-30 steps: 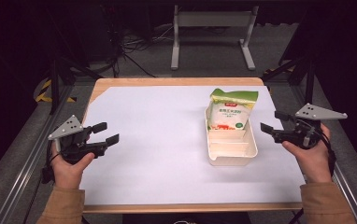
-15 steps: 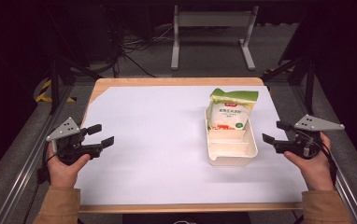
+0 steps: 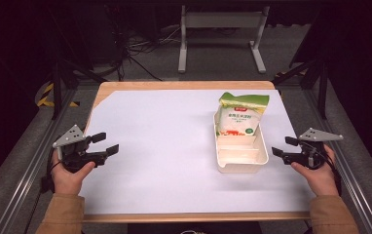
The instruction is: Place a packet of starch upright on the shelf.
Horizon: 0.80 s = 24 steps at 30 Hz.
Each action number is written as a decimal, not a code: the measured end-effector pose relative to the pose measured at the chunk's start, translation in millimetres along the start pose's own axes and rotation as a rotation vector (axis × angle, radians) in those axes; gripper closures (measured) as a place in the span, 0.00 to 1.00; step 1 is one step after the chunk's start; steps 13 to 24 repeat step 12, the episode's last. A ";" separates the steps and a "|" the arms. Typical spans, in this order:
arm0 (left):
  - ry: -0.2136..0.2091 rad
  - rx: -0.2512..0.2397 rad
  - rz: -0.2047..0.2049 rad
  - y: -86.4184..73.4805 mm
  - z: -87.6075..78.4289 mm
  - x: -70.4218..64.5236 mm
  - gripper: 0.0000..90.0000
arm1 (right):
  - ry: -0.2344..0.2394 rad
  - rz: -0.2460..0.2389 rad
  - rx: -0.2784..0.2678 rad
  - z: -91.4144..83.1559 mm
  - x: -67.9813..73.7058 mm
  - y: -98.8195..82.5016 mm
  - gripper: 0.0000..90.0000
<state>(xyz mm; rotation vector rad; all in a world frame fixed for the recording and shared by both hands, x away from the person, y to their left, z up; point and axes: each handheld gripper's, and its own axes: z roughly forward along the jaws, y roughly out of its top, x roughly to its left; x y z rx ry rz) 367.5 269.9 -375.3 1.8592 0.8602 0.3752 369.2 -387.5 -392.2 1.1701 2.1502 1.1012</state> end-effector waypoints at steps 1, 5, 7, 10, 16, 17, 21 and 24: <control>-0.001 -0.001 -0.006 -1.3 0.7 0.8 0.32 | 0.000 0.001 0.006 2.1 -0.6 -2.1 0.31; 0.001 0.001 -0.019 -4.4 2.8 2.9 0.32 | -0.008 0.017 0.029 11.4 -3.6 -12.2 0.31; 0.002 0.008 -0.013 -5.1 3.8 3.6 0.32 | -0.011 0.019 0.042 15.7 -4.1 -16.4 0.31; 0.007 0.011 -0.017 -6.2 5.8 2.8 0.32 | -0.019 0.022 0.051 20.1 -4.2 -20.0 0.31; 0.012 0.012 -0.020 -6.5 6.4 2.6 0.32 | -0.022 0.018 0.048 21.3 -4.2 -21.0 0.31; 0.012 0.012 -0.020 -6.5 6.4 2.6 0.32 | -0.022 0.018 0.048 21.3 -4.2 -21.0 0.31; 0.012 0.012 -0.020 -6.5 6.4 2.6 0.32 | -0.022 0.018 0.048 21.3 -4.2 -21.0 0.31; 0.012 0.012 -0.020 -6.5 6.4 2.6 0.32 | -0.022 0.018 0.048 21.3 -4.2 -21.0 0.31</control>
